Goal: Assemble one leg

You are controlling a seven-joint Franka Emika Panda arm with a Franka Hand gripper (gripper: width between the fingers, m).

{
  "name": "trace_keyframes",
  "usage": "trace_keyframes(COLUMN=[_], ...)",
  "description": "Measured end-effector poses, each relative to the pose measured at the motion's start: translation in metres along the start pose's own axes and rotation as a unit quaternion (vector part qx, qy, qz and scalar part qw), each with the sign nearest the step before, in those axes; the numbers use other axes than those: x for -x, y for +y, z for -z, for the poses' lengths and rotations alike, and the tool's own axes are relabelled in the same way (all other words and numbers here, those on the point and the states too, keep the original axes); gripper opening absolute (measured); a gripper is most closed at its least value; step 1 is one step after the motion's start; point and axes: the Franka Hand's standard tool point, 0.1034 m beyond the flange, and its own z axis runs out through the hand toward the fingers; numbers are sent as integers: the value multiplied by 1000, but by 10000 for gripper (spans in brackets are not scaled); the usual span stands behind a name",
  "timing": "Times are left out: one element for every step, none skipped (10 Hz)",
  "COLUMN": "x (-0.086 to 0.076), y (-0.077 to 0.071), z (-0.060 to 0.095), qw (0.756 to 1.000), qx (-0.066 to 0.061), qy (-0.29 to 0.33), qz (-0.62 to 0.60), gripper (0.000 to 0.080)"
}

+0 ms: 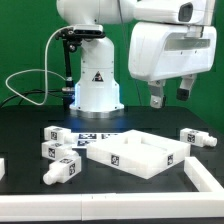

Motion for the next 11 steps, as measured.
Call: trace_keyframes(x=[0, 0, 0, 0, 0, 2, 12, 27, 41, 49, 48], y=[0, 0, 0, 0, 0, 0, -4, -20, -33, -37, -36], z=[0, 0, 0, -1, -1, -2, -7, -15, -24, -31, -30], qw=[1000, 1000, 1000, 1000, 1000, 1000, 1000, 1000, 999, 999, 999], qx=[0, 0, 0, -1, -1, -1, 6, 11, 13, 11, 11], qy=[0, 0, 0, 0, 0, 1, 10, 17, 21, 21, 21], qz=[0, 0, 0, 0, 0, 4, 19, 22, 26, 25, 25], gripper=[649, 649, 649, 649, 649, 649, 649, 649, 649, 649, 649])
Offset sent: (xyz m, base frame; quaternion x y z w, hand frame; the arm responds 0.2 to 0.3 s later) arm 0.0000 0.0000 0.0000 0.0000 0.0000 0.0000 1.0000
